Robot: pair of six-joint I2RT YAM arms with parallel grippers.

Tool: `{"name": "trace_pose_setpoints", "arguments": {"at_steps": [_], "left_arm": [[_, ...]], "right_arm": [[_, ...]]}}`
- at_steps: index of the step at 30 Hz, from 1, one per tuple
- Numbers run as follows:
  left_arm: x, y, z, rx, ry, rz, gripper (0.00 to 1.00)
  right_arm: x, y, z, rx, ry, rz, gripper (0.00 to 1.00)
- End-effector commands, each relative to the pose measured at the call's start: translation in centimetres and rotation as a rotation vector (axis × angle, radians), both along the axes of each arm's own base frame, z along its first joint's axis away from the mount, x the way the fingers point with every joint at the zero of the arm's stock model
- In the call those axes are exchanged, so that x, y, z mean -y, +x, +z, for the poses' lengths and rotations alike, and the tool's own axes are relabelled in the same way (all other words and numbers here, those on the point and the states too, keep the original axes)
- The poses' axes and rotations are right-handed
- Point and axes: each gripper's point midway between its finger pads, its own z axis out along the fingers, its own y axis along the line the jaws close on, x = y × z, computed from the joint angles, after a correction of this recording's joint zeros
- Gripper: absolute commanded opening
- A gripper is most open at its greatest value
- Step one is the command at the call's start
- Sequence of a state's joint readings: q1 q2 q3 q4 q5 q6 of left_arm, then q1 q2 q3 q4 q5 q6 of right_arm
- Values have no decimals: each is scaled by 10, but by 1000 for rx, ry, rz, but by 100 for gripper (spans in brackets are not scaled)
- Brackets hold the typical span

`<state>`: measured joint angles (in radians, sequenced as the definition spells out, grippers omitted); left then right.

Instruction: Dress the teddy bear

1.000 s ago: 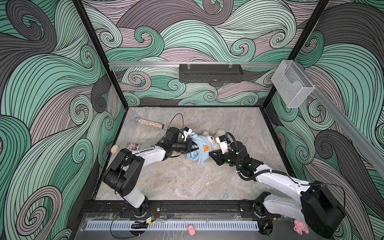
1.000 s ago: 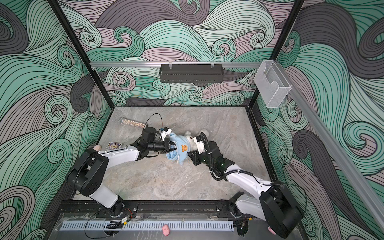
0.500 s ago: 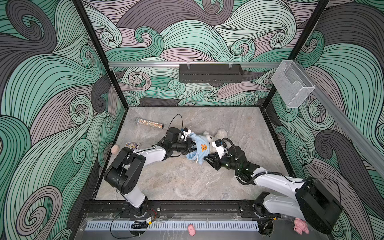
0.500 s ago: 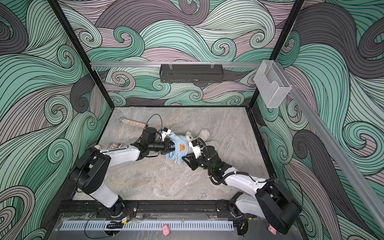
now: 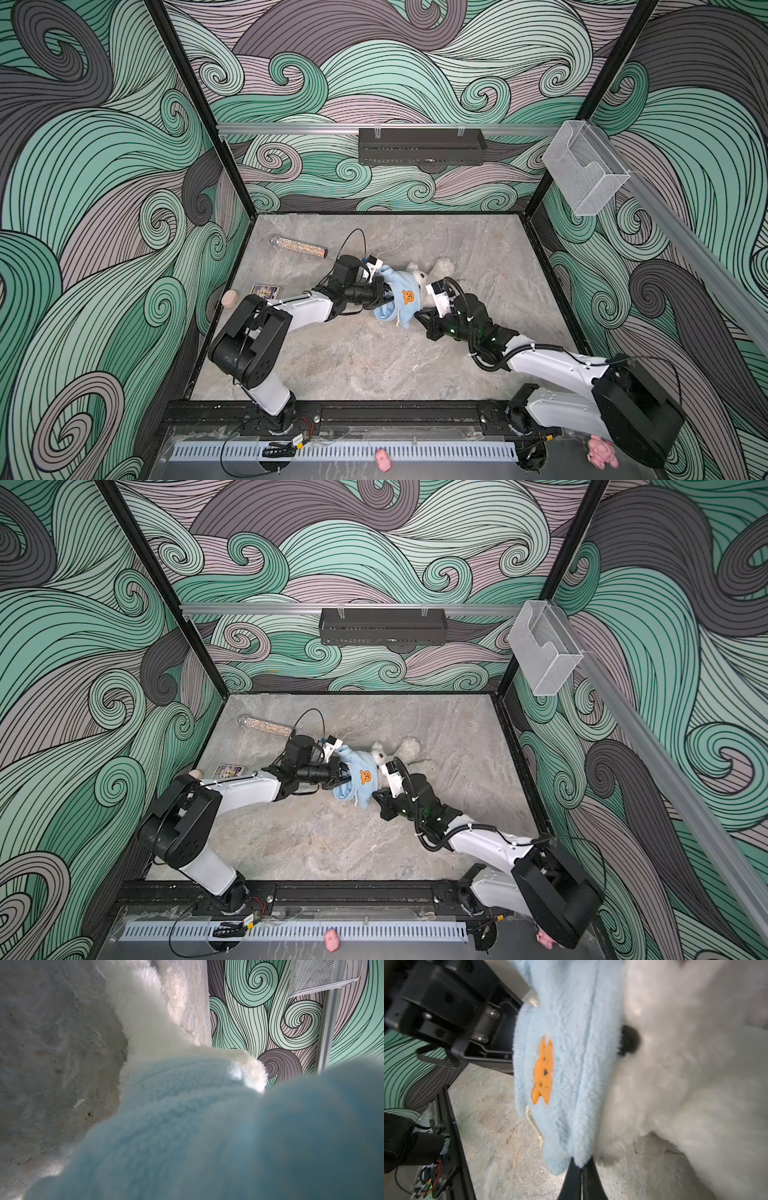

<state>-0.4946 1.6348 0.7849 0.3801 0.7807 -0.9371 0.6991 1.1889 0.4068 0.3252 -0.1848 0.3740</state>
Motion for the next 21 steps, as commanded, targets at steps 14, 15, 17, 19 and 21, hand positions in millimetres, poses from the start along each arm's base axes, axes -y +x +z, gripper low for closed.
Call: {"name": "trace_pose_setpoints", "arguments": {"at_steps": [14,15,17,19,21], "left_arm": [[-19,-23,-7,98,94,-130,0],[-20,-25,-8,119,101,-145,0],[-21,-28,-6,176,110,-174,0],[-22,-29,-5,232,130,-196,0],[-22,-25,-3,298,159,-206,0]], "right_arm": [[109,30,-44,-184,-164,-471,0],[111,33,-43,-189,-159,-475,0],[113,34,-46,-215,-147,-474,0],[111,34,-47,-233,-137,-448,0],[91,31,-39,-201,-92,-320,0]]}}
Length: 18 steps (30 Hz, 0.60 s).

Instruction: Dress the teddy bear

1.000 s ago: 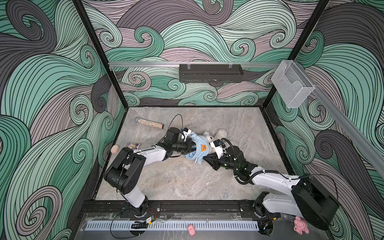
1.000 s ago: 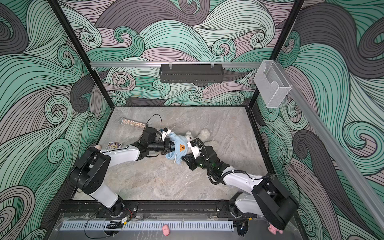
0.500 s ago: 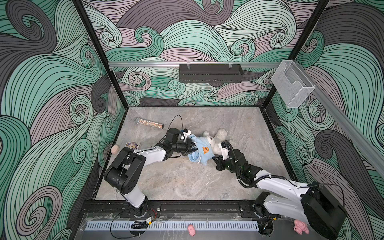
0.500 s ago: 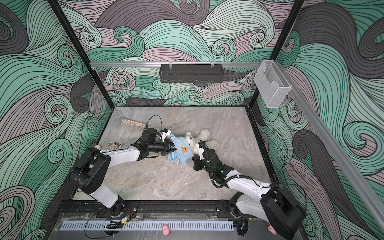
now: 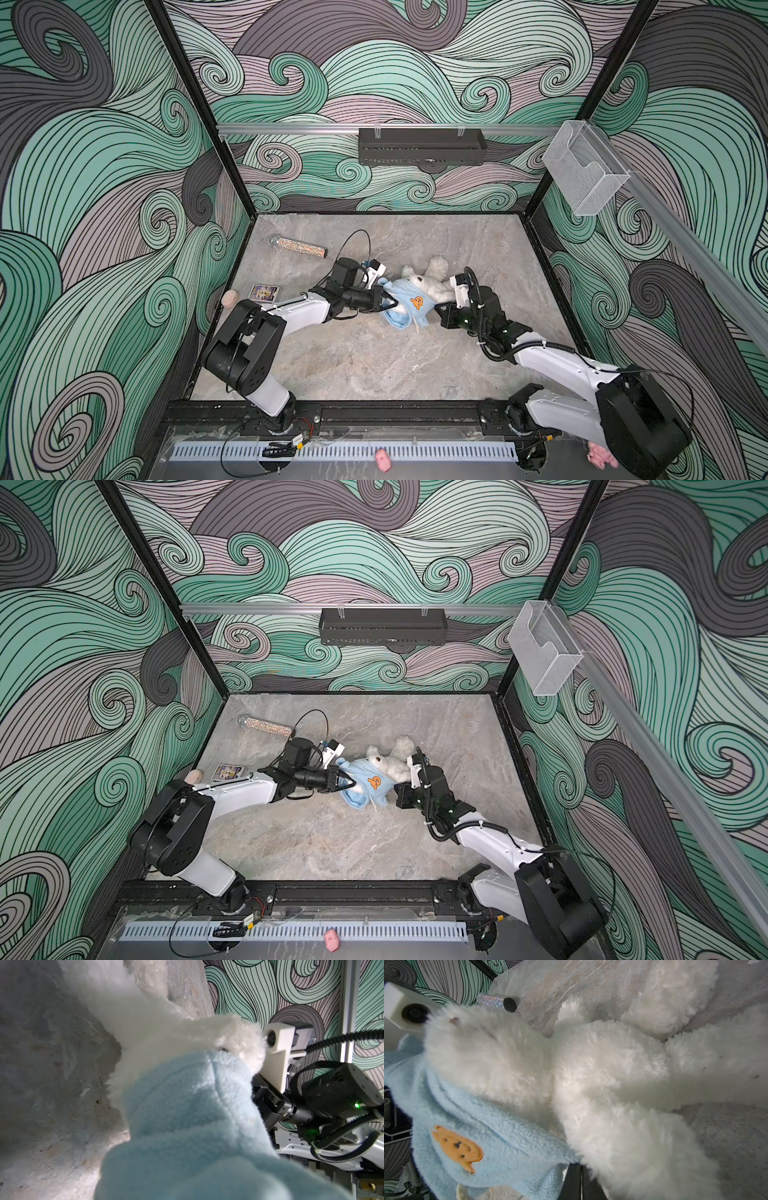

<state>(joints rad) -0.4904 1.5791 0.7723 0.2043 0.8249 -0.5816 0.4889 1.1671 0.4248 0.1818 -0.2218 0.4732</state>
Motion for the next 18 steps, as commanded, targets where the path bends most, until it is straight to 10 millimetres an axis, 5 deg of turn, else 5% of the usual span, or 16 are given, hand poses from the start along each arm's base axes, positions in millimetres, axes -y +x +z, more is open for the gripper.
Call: {"name": "trace_pose_setpoints", "arguments": {"at_steps": [1,5,12,18], "left_arm": [[-12,3,8,135,60,-37,0],[-4,15,16,248,77,-52,0],[10,16,14,417,135,-121,0],[17,10,13,453,155,-151,0]], "right_arm": [[20,-1,-18,-33,-63,-2,3],[-22,-20,22,51,73,260,19],[-36,-23,80,187,199,301,33],[-55,-13,89,188,166,316,36]]}}
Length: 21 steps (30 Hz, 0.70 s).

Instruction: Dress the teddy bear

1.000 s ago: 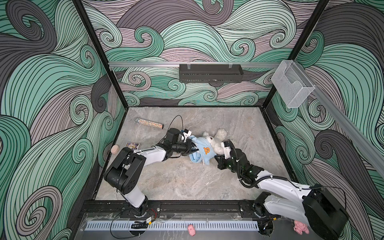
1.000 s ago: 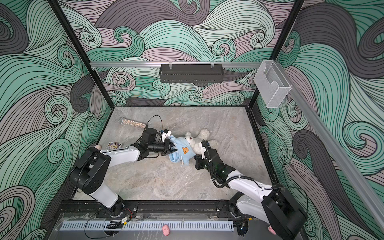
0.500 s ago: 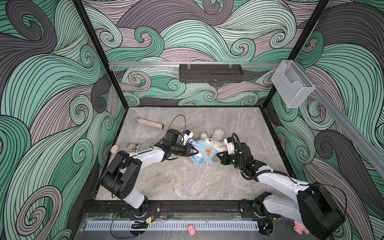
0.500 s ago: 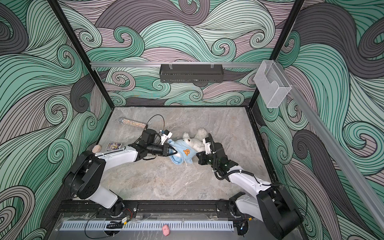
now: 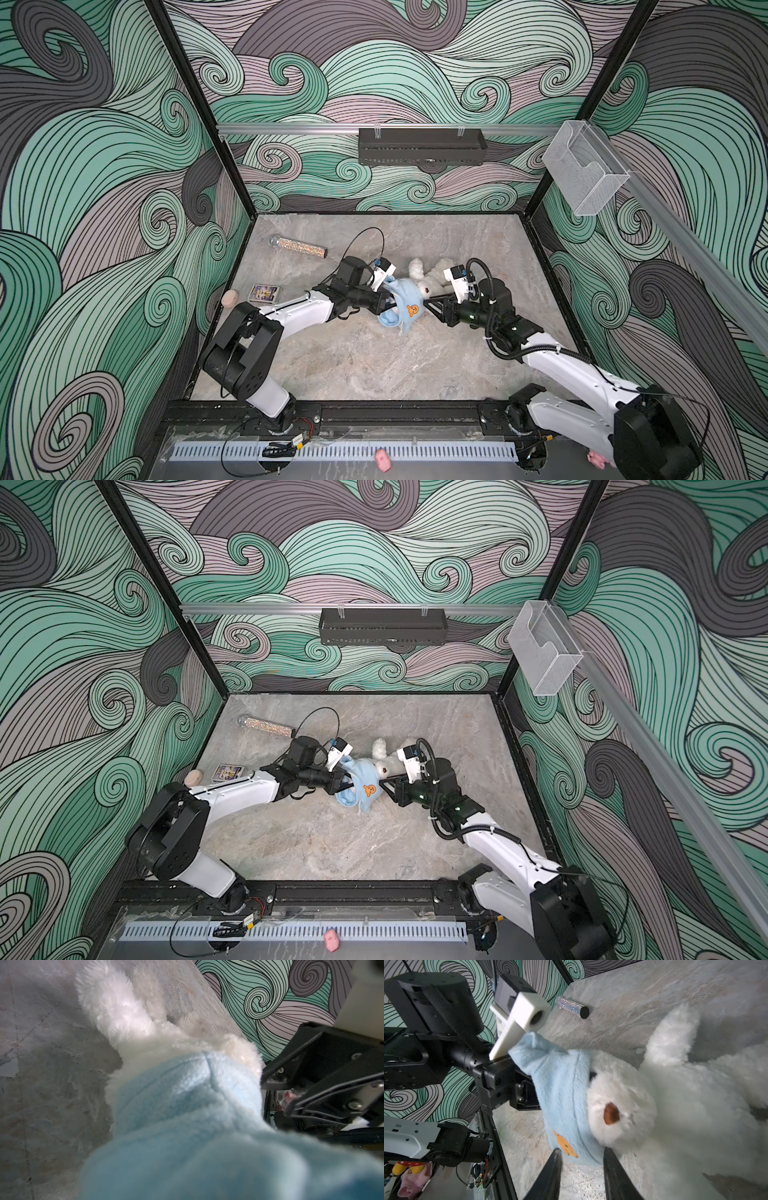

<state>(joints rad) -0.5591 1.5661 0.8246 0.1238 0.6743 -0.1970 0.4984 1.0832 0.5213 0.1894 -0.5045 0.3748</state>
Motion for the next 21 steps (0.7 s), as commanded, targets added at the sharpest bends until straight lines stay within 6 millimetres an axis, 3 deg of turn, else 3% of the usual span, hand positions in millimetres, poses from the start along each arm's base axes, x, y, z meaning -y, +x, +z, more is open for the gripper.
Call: {"name": "trace_pose_setpoints", "arguments": {"at_steps": [1,8,21], "left_arm": [[6,6,12,80,10,-27,0],[9,2,11,86,20,-43,0],[10,-2,6,84,36,-62,0]], "right_arm": [[-11,7,11,31,-6,18,36],[-19,19,-1,24,-64,14,36],[-13,38,-9,50,-179,-41,40]]}}
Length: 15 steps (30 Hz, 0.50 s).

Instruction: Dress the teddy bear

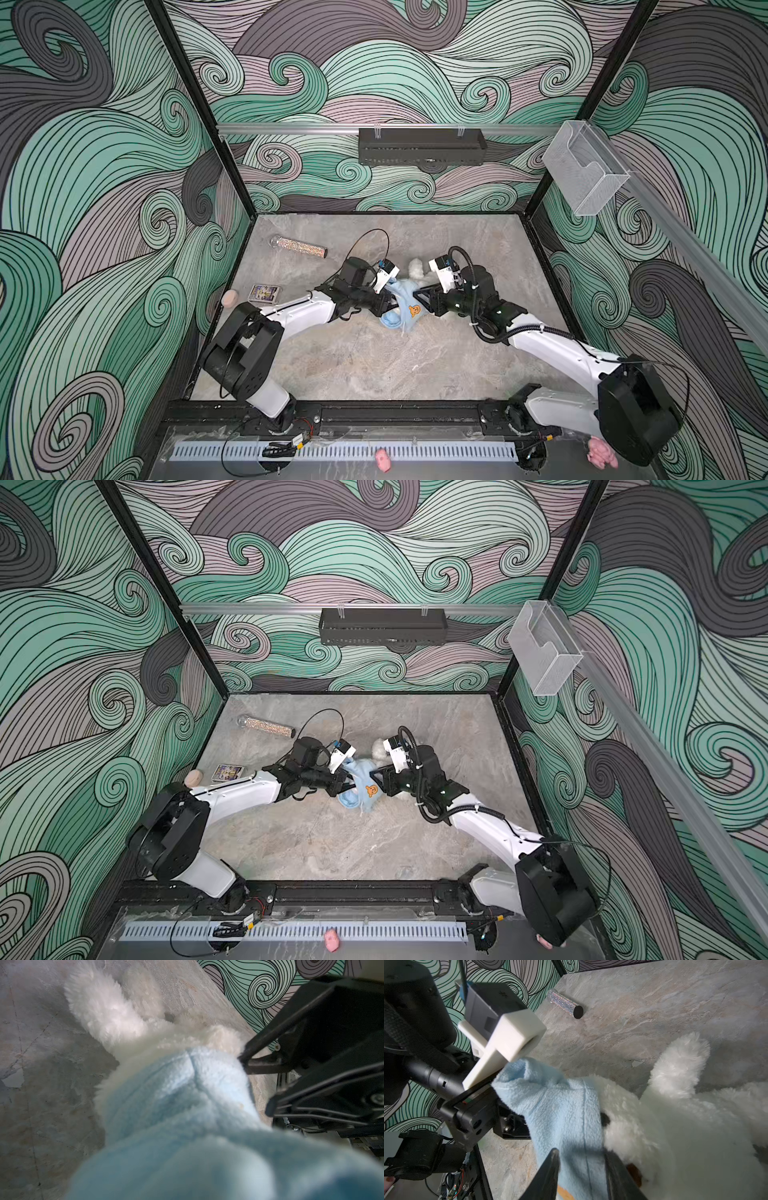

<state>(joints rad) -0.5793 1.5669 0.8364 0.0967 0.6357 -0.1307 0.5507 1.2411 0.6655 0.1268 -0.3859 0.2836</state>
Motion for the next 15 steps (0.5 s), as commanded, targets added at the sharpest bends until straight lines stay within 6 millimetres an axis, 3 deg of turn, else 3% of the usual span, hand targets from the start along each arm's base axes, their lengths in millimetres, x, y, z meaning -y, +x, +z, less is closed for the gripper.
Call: {"name": "trace_pose_setpoints", "arguments": {"at_steps": [1,7,12,15], "left_arm": [[7,-1,9,28,-5,-39,0],[8,-3,7,29,4,-45,0],[7,-2,4,28,21,-42,0],[4,-3,0,30,42,-34,0]], "right_arm": [[1,10,-4,14,-45,-19,41],[-18,8,-5,-10,-13,40,39],[-14,16,4,5,15,-25,15],[11,28,1,-15,-22,-174,3]]}}
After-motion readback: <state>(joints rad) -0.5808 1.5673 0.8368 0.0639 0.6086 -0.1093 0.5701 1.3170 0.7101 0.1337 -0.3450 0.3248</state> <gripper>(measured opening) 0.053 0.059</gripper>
